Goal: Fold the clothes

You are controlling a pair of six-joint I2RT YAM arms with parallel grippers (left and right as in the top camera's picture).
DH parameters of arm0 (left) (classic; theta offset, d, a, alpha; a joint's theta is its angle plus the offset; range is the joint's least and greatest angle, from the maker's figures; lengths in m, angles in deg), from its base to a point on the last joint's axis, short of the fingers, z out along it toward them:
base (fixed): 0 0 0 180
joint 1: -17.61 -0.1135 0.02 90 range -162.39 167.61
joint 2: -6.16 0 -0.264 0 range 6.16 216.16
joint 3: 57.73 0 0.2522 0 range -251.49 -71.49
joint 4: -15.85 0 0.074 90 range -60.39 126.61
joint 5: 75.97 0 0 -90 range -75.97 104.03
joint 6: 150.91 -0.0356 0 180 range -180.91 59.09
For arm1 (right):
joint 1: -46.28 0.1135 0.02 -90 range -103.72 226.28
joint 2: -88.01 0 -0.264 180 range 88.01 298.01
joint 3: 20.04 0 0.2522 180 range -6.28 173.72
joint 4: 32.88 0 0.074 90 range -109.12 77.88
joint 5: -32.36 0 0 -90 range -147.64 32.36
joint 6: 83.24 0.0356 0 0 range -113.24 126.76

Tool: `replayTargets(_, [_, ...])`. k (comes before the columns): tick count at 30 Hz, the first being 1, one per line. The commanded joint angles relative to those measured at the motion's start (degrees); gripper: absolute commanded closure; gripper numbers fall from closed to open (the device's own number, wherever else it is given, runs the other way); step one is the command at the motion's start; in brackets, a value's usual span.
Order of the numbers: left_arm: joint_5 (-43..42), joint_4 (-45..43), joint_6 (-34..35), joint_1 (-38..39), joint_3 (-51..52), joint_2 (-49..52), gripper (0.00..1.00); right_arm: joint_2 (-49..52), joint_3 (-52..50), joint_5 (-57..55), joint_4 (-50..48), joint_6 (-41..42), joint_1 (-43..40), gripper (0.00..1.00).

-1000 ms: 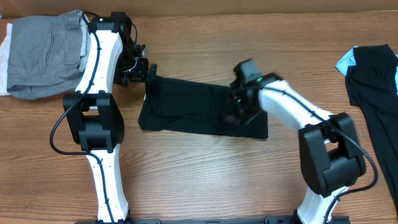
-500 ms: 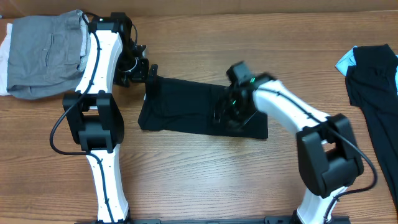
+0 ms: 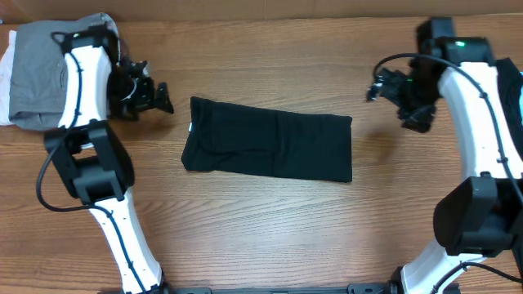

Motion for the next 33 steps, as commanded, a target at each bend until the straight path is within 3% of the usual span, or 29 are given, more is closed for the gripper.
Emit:
replayTargets(1, [-9.49, -0.66, -6.47, 0.22, 3.74, 0.44, 0.00, -0.87, 0.61, -1.01, 1.33, -0.61, -1.44, 0.00])
replayTargets(9, [-15.65, -7.19, -7.67, 2.49, 12.70, 0.46, 0.00, -0.87, 0.61, -1.05, 1.92, -0.63, -1.44, 0.00])
replayTargets(21, [-17.73, -12.90, -5.55, 8.09, 21.03, 0.46, 0.00, -0.87, 0.52, -1.03, 1.70, -0.61, -1.44, 0.00])
replayTargets(26, [-17.81, -15.08, -1.66, 9.49, 21.05, 0.46, 0.20, -0.87, 0.52, -1.05, 2.01, -0.61, -1.42, 0.00])
replayTargets(30, [-17.77, -15.69, -0.50, 10.14, 21.05, 0.46, 0.60, -0.87, 0.52, -1.03, 2.21, -0.61, -1.44, 0.00])
replayTargets(31, [-17.75, -15.74, -0.50, 10.12, 21.03, 0.46, 0.89, -0.87, 0.52, -1.05, 2.34, -0.63, -1.44, 0.00])
replayTargets(32, [-17.73, -15.74, -0.50, 10.12, 21.03, 0.46, 0.96, -0.87, 0.52, -1.05, 2.38, -0.61, -1.44, 0.00])
replayTargets(33, [-17.70, -15.74, -0.50, 10.08, 20.98, 0.46, 0.96, -0.87, 0.52, -1.05, 2.45, -0.61, -1.44, 0.00])
